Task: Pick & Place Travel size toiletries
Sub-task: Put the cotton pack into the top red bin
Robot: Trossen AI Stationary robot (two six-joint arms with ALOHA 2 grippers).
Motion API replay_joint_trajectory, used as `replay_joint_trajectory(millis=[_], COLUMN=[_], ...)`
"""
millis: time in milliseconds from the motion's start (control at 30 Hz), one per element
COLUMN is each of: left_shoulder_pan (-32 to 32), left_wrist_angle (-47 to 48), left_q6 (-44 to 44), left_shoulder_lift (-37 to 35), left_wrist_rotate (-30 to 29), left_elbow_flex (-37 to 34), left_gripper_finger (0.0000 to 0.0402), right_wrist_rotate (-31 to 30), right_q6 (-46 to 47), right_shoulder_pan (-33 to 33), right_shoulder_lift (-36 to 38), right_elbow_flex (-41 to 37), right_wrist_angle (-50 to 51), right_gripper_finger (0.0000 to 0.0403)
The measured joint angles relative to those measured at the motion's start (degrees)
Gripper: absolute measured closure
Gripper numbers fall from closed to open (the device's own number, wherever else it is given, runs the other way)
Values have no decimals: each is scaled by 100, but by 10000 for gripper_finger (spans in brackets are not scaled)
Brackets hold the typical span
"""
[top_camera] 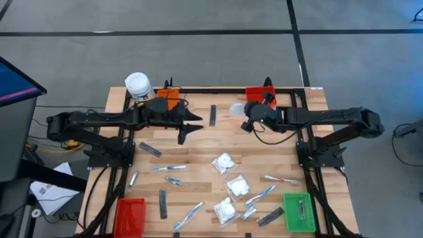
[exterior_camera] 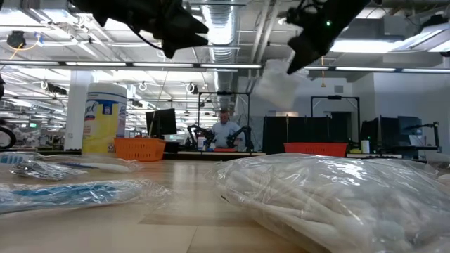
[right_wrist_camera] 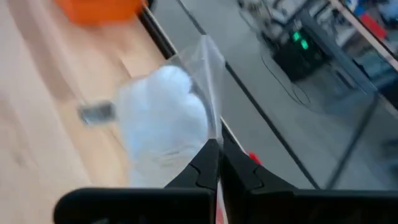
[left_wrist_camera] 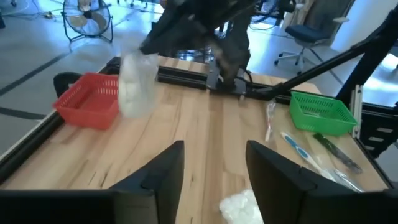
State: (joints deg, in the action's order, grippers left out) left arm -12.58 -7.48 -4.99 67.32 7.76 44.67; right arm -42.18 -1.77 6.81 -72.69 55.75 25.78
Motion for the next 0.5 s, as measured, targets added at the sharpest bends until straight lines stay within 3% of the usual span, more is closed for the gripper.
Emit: replay_joint_trajectory(millis=[233, 500], left_shoulder_pan=[2, 2], left_wrist_angle=[-39, -44], left_q6=[2, 2], left_shoulder_lift=[-292, -274], left_wrist_rotate=[-27, -27], left_elbow_flex=[-81, -83], left_gripper_finger=[237, 237], right_wrist_rotate=[169, 1962], right_q6=[-1709, -2877], right_shoulder_pan=[1082, 2802], right_shoulder_lift=[4, -171], right_elbow_flex=[58, 596], right_wrist_angle=[371, 455], right_gripper_finger=[402, 403])
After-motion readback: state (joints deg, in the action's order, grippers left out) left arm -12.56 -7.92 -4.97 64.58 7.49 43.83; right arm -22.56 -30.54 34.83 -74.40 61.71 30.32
